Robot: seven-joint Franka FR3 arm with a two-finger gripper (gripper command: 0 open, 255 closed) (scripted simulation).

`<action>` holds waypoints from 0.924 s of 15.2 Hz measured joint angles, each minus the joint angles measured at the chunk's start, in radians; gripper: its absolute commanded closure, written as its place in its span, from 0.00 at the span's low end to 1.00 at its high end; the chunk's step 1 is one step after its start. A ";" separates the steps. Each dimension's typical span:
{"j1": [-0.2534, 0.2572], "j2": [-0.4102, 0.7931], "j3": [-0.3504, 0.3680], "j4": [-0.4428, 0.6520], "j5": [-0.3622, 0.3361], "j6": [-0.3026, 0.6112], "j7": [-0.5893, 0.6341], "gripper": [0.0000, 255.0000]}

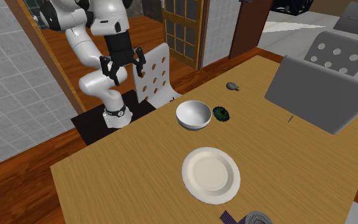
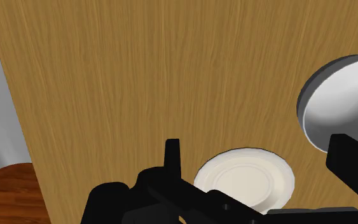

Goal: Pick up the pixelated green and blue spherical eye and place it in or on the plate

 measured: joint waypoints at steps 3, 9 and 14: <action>0.006 0.010 0.022 -0.021 0.011 0.029 0.024 0.00; 0.034 0.095 0.131 -0.053 0.061 0.140 0.138 0.00; 0.053 0.196 0.228 -0.063 0.090 0.245 0.240 0.00</action>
